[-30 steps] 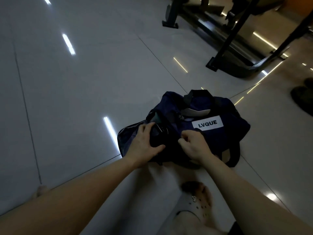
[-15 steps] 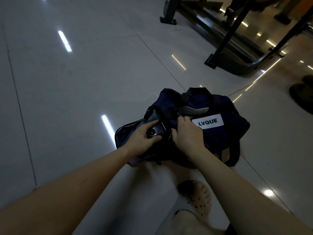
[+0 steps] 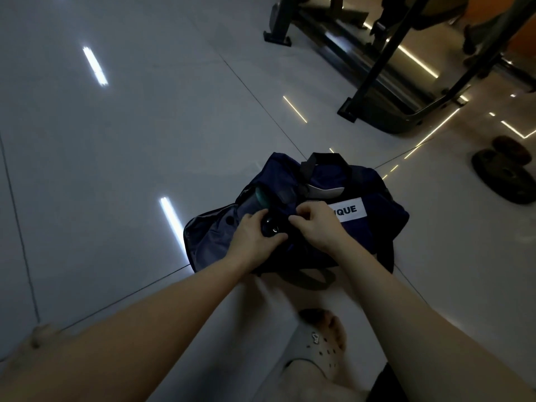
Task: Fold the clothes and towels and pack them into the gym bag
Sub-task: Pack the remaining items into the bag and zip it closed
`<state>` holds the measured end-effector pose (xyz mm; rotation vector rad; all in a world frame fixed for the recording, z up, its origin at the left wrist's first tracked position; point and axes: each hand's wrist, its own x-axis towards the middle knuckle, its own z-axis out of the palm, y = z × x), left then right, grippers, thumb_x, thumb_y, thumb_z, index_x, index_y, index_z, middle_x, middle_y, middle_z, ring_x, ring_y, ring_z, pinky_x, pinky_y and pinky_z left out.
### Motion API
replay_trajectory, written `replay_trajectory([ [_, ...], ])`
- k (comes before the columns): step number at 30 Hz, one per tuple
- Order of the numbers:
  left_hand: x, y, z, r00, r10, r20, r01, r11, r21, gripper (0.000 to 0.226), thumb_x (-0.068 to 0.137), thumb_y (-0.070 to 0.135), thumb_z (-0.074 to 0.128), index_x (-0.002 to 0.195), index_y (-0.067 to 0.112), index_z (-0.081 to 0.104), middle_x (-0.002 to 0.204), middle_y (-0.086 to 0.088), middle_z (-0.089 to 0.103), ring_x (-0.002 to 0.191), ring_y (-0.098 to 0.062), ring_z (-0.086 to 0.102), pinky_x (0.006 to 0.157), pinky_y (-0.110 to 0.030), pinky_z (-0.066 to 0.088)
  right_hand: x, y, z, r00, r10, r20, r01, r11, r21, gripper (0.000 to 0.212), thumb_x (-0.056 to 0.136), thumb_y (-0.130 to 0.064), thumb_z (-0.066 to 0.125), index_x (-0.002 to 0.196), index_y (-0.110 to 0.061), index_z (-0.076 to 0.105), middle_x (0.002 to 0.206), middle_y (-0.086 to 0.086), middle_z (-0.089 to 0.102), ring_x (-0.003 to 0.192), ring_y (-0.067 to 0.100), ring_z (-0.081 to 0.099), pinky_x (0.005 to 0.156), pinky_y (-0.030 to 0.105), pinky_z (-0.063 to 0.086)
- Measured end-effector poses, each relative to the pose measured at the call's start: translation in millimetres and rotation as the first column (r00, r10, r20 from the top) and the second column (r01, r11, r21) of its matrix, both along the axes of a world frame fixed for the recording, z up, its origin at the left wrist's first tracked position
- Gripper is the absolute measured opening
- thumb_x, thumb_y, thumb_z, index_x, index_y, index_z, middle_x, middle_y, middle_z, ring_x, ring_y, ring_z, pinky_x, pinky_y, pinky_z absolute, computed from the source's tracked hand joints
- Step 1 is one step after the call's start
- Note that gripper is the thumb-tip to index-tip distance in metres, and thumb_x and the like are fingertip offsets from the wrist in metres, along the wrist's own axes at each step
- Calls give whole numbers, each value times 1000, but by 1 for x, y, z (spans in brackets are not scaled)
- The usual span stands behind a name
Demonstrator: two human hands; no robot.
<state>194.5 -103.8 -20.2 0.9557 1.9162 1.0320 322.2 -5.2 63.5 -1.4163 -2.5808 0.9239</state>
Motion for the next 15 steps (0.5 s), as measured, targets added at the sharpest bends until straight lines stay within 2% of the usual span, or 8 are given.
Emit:
replay_trajectory([
  [1,-6,1,0,989,19,144,-20,1000,10,78,76,52,76,145,23,52,137,-2,59,121,-16,59,106,-33,48,0,0,2,1000,-22,17,22,998,54,25,94,-29,63,76,-12,59,72,0,60,68,16,57,68,36,46],
  [3,-20,-1,3,913,67,402,-88,996,35,53,88,36,71,138,23,60,130,-5,67,105,-10,65,95,-35,55,-1,-7,12,995,-97,14,91,969,228,23,92,-33,64,77,-19,53,77,-2,59,72,18,57,68,36,46],
  [6,-28,-11,1,836,102,540,-126,992,8,41,95,20,70,134,13,61,125,-8,66,98,-11,66,82,-38,59,-10,-29,22,992,-112,49,86,926,368,32,90,-37,60,65,-20,50,67,0,57,66,22,57,62,34,42],
  [8,-28,-14,-2,793,134,595,-139,990,-38,39,91,28,76,125,11,65,112,-8,70,94,-17,68,79,-43,62,-18,-44,20,968,-80,238,11,960,279,25,87,-35,60,70,-16,57,73,4,62,74,29,62,64,33,43],
  [9,-28,-14,-2,784,144,603,-133,989,-63,38,90,31,76,121,11,66,99,-7,71,84,-18,68,71,-41,62,-20,-51,16,933,-70,352,-2,980,200,17,87,-31,62,82,-14,61,84,6,66,84,31,65,67,33,44],
  [11,-30,-12,-1,786,136,604,-106,991,-86,36,90,33,76,116,9,68,72,-1,61,59,-15,55,54,-31,48,-16,-63,6,870,-85,486,32,993,117,22,88,-25,65,106,-12,62,106,10,67,102,33,64,73,34,44],
  [12,-31,-9,-2,792,129,597,-98,992,-85,35,91,33,76,114,7,69,66,1,55,54,-13,50,53,-30,42,-13,-66,0,862,-114,493,56,990,132,24,90,-26,66,109,-13,62,110,10,67,105,32,64,74,35,43],
  [15,-30,-5,1,837,137,530,-105,990,-90,30,90,37,76,101,9,71,66,-1,54,58,-16,51,59,-34,44,-9,-75,-11,886,-203,416,96,960,265,23,94,-33,65,102,-12,64,105,9,69,98,31,66,71,34,43],
])
